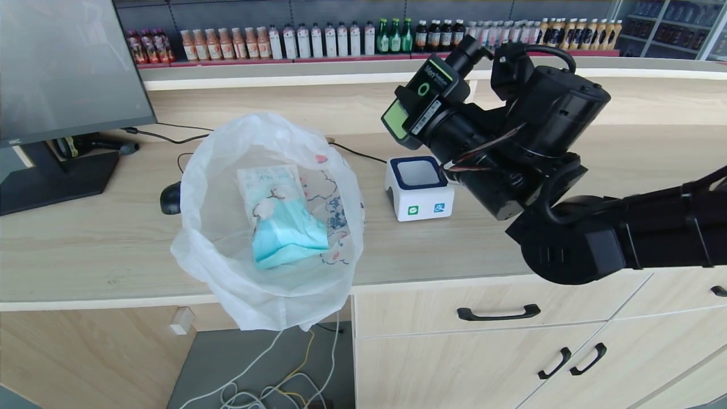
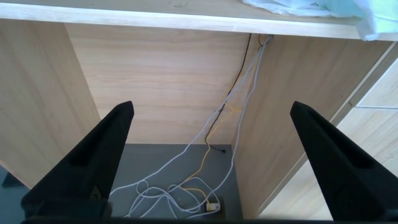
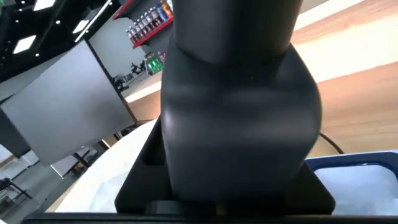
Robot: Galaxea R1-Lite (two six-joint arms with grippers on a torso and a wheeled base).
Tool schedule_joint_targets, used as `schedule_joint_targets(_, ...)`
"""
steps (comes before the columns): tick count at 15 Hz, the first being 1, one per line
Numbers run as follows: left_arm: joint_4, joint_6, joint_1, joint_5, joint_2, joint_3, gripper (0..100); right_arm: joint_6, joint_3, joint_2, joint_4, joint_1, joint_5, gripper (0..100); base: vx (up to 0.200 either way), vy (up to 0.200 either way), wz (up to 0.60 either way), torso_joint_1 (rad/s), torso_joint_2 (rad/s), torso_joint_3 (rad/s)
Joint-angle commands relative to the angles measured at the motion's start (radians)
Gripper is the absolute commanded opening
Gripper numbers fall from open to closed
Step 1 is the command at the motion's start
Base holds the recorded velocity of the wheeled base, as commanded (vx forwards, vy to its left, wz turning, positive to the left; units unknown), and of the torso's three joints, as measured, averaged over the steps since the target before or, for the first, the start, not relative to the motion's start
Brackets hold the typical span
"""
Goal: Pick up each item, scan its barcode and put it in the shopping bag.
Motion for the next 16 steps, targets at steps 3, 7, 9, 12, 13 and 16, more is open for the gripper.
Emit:
schedule_joint_targets(3,0.000,0.000,-0.001,0.000,0.000,0.000,100,0.145,-0.096,0.062,0.137,0.000,-0.002,0,0.000,0.000,0.00,0.000,0.00,0.000)
schedule_joint_targets(7,0.000,0.000,0.001,0.000,0.000,0.000,100,0.153,-0.070,0.059,0.140,0.031,-0.005,0,0.000,0.000,0.00,0.000,0.00,0.000)
schedule_joint_targets(9,0.000,0.000,0.001,0.000,0.000,0.000,100,0.153,-0.067,0.060,0.140,0.034,-0.006,0,0.000,0.000,0.00,0.000,0.00,0.000)
schedule_joint_targets(12,0.000,0.000,0.001,0.000,0.000,0.000,100,0.181,-0.036,0.052,0.138,0.041,-0.012,0,0.000,0.000,0.00,0.000,0.00,0.000)
schedule_joint_targets(13,0.000,0.000,0.001,0.000,0.000,0.000,100,0.182,-0.033,0.051,0.138,0.041,-0.012,0,0.000,0.000,0.00,0.000,0.00,0.000)
schedule_joint_targets(16,0.000,0.000,-0.001,0.000,0.000,0.000,100,0.211,-0.012,0.051,0.138,0.032,-0.025,0,0.000,0.000,0.00,0.000,0.00,0.000)
